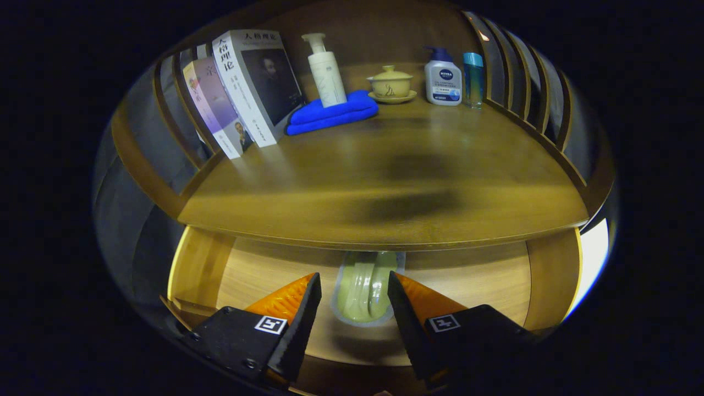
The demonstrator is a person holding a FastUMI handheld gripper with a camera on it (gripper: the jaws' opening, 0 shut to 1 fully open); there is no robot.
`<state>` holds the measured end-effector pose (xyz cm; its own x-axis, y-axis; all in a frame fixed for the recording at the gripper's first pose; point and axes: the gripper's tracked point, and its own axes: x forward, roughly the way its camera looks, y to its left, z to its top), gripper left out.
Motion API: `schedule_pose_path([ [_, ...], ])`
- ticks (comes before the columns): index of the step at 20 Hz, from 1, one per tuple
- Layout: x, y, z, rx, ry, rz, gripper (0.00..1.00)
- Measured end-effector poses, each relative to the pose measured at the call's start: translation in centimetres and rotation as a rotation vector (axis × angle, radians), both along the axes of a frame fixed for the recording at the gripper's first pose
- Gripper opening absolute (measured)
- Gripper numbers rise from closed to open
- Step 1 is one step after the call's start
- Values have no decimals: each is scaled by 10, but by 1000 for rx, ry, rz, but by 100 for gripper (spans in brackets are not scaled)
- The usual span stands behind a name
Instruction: Pull open the drawer, take out the items inside it, and place them on the countertop above the cabinet.
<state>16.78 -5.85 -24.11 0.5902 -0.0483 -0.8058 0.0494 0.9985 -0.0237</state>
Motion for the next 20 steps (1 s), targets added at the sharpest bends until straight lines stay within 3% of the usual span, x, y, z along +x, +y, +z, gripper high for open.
schedule_pose_path([
  [4, -2, -8, -14, -32, 44, -7, 43],
  [6, -5, -12, -19, -29, 61, -17, 43],
  [9, -6, -6, -23, 23, 57, 3, 25],
  [11, -15, 6, -20, 98, 46, 29, 19],
  [14, -29, 18, -8, 192, 30, 42, 19],
  [20, -55, 22, 28, 206, -20, 96, 19],
])
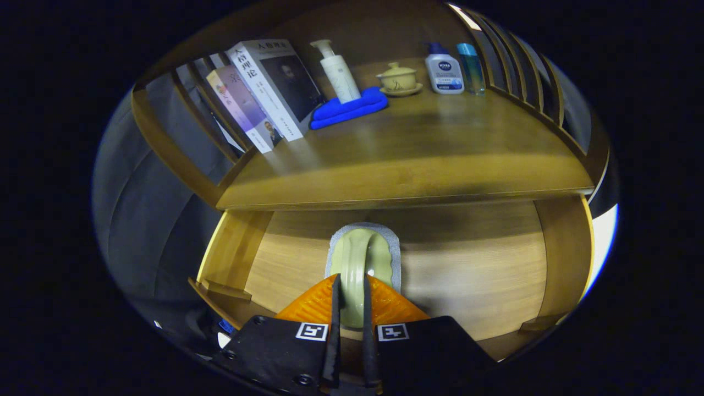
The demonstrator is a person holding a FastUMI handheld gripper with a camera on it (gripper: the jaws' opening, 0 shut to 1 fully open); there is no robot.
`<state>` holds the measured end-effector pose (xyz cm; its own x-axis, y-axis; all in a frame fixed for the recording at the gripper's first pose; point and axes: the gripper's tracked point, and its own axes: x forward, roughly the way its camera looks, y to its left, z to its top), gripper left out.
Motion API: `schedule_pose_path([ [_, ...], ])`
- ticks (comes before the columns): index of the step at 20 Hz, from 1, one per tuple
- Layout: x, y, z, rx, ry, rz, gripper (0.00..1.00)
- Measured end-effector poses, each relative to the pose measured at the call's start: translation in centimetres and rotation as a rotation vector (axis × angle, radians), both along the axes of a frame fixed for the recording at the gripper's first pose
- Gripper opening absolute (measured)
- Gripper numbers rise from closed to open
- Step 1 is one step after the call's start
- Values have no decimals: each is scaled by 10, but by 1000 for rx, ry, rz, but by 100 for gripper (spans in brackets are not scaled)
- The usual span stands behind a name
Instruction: Pull open the drawer, take out the items inside it, and place them on the countertop above the cabinet.
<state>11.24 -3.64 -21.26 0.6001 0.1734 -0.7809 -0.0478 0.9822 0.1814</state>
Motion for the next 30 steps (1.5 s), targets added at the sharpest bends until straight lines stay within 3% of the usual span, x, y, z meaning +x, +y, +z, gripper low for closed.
schedule_pose_path([
  [5, -13, -3, 24, 15, -38, 16, 19],
  [14, -1, 5, 64, 81, -100, 27, 19],
  [23, 74, -20, 111, 9, -232, -62, 19],
  [30, 123, -38, 91, -18, -172, -165, 19],
])
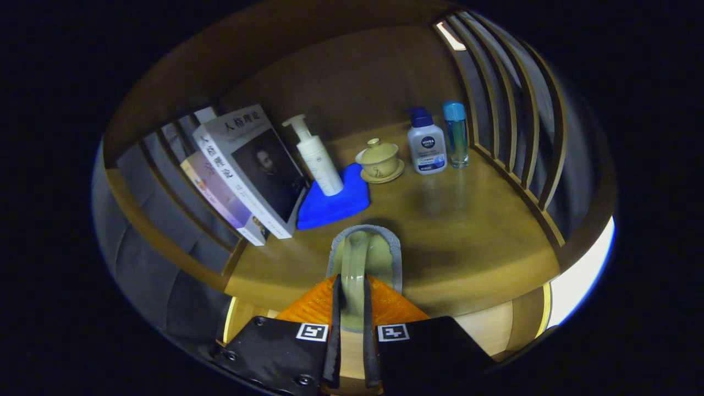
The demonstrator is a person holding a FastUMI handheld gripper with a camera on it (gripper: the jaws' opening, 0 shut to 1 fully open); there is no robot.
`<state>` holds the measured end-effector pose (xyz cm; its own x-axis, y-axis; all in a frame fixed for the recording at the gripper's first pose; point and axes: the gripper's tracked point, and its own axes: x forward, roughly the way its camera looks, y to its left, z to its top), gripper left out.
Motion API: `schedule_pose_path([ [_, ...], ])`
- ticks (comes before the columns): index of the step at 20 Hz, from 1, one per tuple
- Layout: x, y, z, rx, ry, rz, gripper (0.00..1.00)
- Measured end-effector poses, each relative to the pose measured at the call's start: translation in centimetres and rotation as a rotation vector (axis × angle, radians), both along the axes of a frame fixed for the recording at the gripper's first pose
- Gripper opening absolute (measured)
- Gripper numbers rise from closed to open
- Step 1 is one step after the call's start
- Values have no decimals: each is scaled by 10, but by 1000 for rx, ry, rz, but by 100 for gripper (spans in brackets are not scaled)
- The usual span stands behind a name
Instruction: Pull open the drawer, take out the items inside it, and place them on the countertop above the cabinet.
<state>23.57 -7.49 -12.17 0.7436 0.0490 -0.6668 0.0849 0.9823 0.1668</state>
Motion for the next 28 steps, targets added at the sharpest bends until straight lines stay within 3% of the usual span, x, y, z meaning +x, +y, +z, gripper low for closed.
schedule_pose_path([
  [5, 33, 0, -6, 12, 22, -51, 19],
  [12, 43, 3, -3, -27, -6, -29, 24],
  [14, 42, 1, 4, -56, -44, -14, 40],
  [18, 24, -3, 37, -129, -165, -2, 100],
  [21, -2, -5, 65, -164, -285, -10, 98],
  [24, -40, 1, 87, -122, -394, -31, 98],
  [28, -94, 5, 91, -119, -478, -35, 98],
])
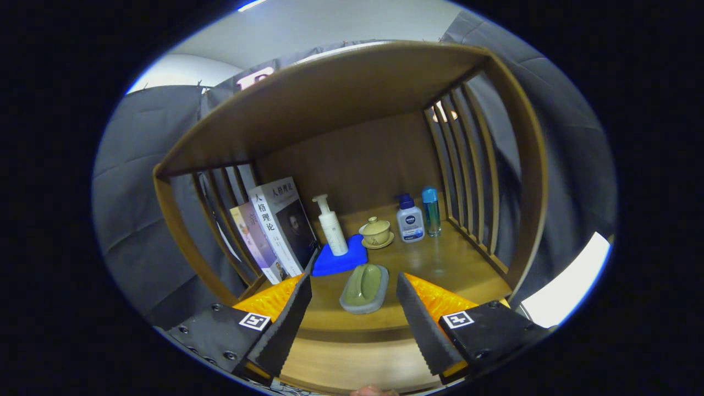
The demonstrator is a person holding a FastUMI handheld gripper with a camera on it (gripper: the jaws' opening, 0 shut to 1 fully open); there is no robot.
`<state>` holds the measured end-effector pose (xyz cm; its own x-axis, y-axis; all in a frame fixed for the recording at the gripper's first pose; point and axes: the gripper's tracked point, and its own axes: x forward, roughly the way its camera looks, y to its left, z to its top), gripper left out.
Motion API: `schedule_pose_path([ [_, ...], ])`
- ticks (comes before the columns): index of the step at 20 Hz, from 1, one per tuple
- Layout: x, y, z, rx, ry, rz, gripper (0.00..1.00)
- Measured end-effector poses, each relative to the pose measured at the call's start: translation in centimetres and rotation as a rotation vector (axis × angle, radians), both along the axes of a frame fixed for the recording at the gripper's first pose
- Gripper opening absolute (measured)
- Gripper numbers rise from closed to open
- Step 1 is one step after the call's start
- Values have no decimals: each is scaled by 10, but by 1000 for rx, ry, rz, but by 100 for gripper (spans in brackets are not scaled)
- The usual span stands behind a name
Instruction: Pull open the drawer, take out the items inside it, and place them on the countertop above the cabinet.
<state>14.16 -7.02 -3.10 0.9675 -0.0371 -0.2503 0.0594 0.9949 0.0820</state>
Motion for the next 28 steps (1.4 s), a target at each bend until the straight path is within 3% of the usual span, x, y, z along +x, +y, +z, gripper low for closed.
schedule_pose_path([
  [6, -69, 12, -22, -130, -127, -17, 98],
  [13, -126, 55, -102, -307, -18, 101, 98],
  [16, -146, 57, -121, -363, -27, 89, 99],
  [21, -164, 57, -149, -390, -32, 56, 98],
  [28, -156, 38, -194, -416, 28, 34, 98],
])
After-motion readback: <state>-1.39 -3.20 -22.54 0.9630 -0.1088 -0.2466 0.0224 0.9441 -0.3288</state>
